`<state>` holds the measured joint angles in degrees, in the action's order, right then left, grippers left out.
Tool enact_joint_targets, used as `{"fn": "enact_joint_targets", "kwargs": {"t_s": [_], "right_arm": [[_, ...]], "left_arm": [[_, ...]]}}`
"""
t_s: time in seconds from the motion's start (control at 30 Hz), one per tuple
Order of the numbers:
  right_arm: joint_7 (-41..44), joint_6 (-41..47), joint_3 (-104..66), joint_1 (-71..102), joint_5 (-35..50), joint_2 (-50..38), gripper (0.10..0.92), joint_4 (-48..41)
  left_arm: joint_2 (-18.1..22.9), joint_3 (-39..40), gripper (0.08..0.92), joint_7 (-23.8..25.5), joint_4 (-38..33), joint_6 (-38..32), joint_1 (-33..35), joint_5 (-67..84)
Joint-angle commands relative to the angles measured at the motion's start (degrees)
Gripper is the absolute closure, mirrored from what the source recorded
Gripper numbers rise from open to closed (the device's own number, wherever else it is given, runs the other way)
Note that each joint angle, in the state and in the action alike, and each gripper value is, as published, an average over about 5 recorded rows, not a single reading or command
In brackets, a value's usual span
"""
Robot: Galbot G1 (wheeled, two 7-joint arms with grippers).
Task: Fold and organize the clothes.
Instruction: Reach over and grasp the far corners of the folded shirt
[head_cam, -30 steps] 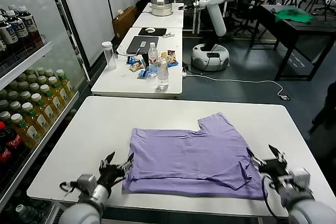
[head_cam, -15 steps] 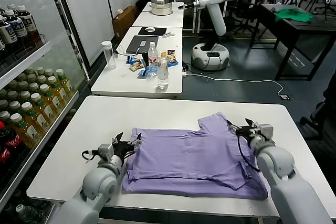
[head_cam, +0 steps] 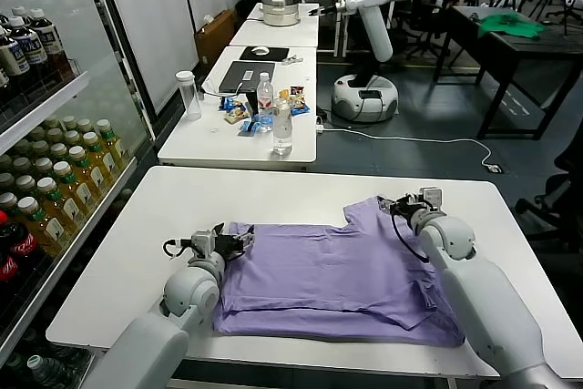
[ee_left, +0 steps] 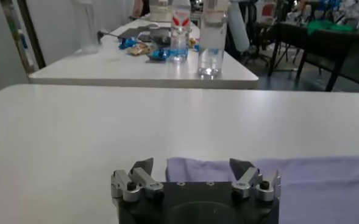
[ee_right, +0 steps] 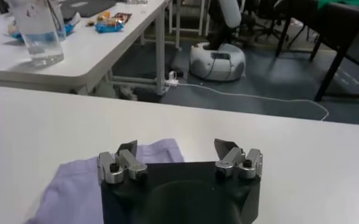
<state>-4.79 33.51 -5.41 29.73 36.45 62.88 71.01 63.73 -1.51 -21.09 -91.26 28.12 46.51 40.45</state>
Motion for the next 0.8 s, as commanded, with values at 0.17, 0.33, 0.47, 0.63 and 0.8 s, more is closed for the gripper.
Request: {"fn": "enact_joint_targets", "kwargs": {"t_s": [0.17,0.33,0.47,0.63,0.8], "right_arm": [[0.03,0.13,6.13,-3.62,4.39,0.27,0.227,-7.13],[0.14,0.09,6.49,-2.26,5.63,-0.66,0.361,-4.81],[0.42,0.04,6.33,-1.5,6.35,-1.43,0.473,-3.12],[0.91,-0.06,5.31,-0.2,7.13,-2.67,0.62,0.46],[0.77,-0.12,2.73,1.97,7.57,-4.36,0.759,5.28]], "left_arm": [[-0.26,1.52,0.251,-0.29,1.47,2.26,-1.27,2.93],[-0.72,1.51,0.398,-0.22,0.68,2.28,-0.61,3.67],[-0.83,1.3,0.51,-0.09,0.27,2.3,-0.11,4.47],[-0.91,0.6,0.658,0.26,-0.1,1.09,0.4,5.37],[-1.36,-0.77,0.796,0.73,-2.07,-2.54,1.26,6.39]]}}
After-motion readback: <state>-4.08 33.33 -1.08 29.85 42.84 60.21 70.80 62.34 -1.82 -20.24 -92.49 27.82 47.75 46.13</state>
